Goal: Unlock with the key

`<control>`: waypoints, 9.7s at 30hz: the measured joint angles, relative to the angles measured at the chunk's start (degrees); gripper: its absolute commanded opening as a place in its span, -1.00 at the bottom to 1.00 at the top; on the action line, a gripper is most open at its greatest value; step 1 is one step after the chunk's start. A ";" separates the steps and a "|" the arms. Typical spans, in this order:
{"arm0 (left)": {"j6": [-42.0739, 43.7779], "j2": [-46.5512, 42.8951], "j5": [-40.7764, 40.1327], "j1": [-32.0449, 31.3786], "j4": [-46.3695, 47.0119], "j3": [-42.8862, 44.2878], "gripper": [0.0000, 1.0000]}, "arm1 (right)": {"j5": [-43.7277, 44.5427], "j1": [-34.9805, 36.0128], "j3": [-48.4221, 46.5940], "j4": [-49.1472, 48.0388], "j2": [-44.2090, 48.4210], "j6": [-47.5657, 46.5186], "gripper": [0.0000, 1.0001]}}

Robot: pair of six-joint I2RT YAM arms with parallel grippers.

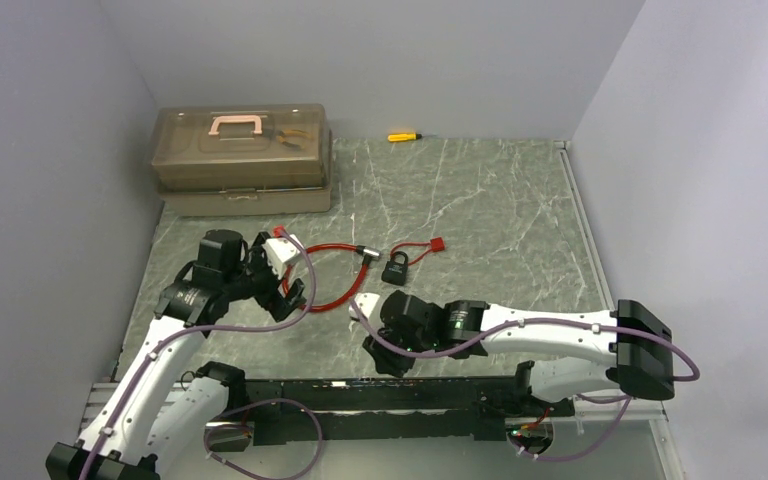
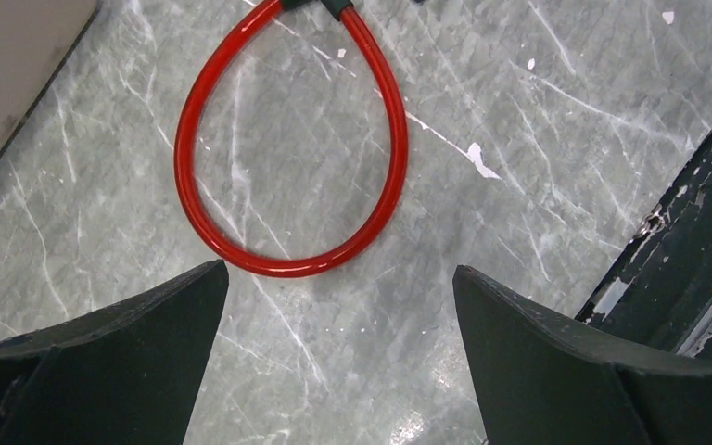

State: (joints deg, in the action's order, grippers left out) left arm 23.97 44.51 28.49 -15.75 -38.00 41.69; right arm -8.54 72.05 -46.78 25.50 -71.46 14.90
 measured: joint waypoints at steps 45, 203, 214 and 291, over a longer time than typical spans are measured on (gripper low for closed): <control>9.44 11.45 5.31 17.77 -5.53 5.66 0.99 | 5.22 8.59 13.88 -32.04 -11.61 -20.87 -0.20; 7.98 26.16 13.03 13.29 -19.65 26.49 0.99 | 27.21 -37.27 16.50 -2.47 5.81 33.05 -1.00; 8.50 24.24 14.64 5.95 -17.20 24.92 0.99 | 12.59 -37.07 12.59 -11.47 10.23 22.49 -1.00; 31.87 10.60 11.43 -24.70 -4.48 23.93 -1.00 | -36.79 -28.20 -16.72 -17.25 -0.66 9.86 -0.07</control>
State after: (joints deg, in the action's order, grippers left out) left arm 55.83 55.11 39.92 -40.45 -42.48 65.63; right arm -45.32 43.86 -63.51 8.25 -72.12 24.75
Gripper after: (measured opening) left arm 0.028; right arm 0.415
